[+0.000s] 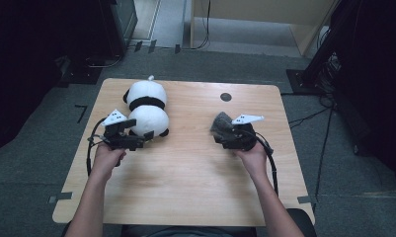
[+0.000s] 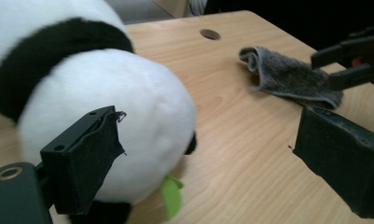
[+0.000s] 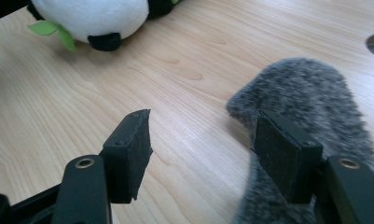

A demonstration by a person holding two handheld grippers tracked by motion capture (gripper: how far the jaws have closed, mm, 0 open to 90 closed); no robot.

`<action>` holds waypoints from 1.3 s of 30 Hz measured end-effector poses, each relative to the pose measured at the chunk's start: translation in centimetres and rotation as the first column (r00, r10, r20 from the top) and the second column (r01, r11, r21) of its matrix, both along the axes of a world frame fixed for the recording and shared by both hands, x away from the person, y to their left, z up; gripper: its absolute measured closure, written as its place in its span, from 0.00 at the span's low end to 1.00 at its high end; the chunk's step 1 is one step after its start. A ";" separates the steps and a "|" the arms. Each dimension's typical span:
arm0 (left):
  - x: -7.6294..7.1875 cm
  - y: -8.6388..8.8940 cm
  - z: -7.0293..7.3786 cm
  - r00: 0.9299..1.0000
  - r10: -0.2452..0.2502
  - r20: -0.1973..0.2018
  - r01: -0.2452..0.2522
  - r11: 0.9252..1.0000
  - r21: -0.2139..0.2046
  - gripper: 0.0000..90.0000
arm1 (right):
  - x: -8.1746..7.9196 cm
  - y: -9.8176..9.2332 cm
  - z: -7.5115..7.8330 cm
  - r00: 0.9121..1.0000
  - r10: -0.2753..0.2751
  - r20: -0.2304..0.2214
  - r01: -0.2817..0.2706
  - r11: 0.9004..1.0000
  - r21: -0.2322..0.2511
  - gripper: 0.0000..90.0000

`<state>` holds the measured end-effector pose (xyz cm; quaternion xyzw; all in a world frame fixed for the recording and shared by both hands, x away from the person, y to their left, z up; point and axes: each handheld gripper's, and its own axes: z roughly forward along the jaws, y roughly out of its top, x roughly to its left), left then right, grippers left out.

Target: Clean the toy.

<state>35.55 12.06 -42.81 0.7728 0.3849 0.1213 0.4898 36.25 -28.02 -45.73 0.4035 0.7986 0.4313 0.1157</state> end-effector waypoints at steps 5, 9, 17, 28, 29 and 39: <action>-0.6 -1.9 -0.8 0.999 -0.030 0.010 0.030 0.999 0.039 0.07 | -0.5 1.2 -0.3 1.000 0.022 0.012 -0.021 1.000 -0.008 0.41; -1.1 -3.5 -1.8 0.999 -0.048 0.012 0.047 0.997 0.067 0.08 | -1.4 1.9 -0.8 0.999 0.052 0.016 -0.052 0.999 -0.007 0.42; -1.8 -6.3 -4.1 0.999 -0.050 -0.003 0.050 0.991 0.128 0.16 | -3.3 3.4 -1.4 0.994 0.103 0.024 -0.103 0.995 0.000 0.43; -2.7 -7.5 -7.4 0.994 -0.102 -0.033 0.106 0.979 0.173 0.16 | -4.5 4.6 -4.5 0.990 0.143 -0.006 -0.143 0.989 -0.048 0.43; -2.7 -7.5 -7.5 0.994 -0.100 -0.034 0.104 0.980 0.168 0.16 | -4.4 4.7 -4.7 0.990 0.142 -0.011 -0.142 0.988 -0.067 0.43; -2.4 -8.3 -8.9 0.990 -0.115 -0.082 0.131 0.964 0.233 0.16 | -4.5 5.7 -6.3 0.986 0.168 0.013 -0.165 0.980 -0.111 0.40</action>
